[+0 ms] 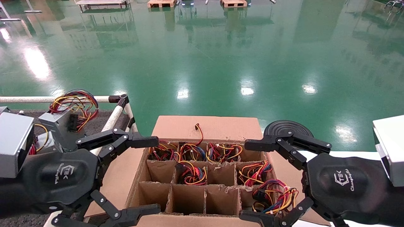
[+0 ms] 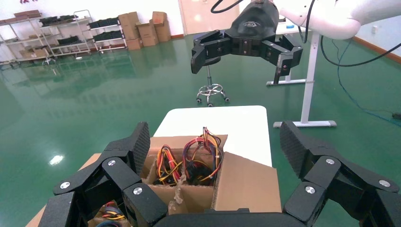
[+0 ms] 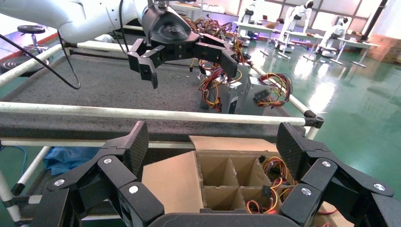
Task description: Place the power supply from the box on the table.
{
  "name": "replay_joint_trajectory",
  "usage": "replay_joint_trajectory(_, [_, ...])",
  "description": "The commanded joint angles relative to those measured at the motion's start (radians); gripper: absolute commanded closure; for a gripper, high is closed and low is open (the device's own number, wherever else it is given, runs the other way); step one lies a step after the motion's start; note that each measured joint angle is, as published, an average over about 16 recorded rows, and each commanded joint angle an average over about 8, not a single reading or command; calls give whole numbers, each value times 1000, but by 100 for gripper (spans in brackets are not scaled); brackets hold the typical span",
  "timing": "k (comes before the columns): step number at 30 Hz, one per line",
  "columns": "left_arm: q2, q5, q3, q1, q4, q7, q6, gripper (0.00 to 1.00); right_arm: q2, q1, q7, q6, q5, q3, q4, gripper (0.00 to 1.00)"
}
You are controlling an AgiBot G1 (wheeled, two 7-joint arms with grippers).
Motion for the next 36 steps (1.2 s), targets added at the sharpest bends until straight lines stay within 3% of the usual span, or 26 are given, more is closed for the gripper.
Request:
replay_joint_trajectory(1, [0,-1,0,0,0,0,0,0,0,0,0,0,0,0,0,100])
replay_joint_trajectory(14, [-21,73,46,-51,16,55,-2,0,0,0,0,0,0,0,0,100])
replay_joint_trajectory(22, [8,225,147,-184,70,165,4,0,0,0,0,0,0,0,0,100])
replay_joint_trajectory(36, [135,436,359,-406,211,407,-8,0,0,0,0,0,0,0,0,100])
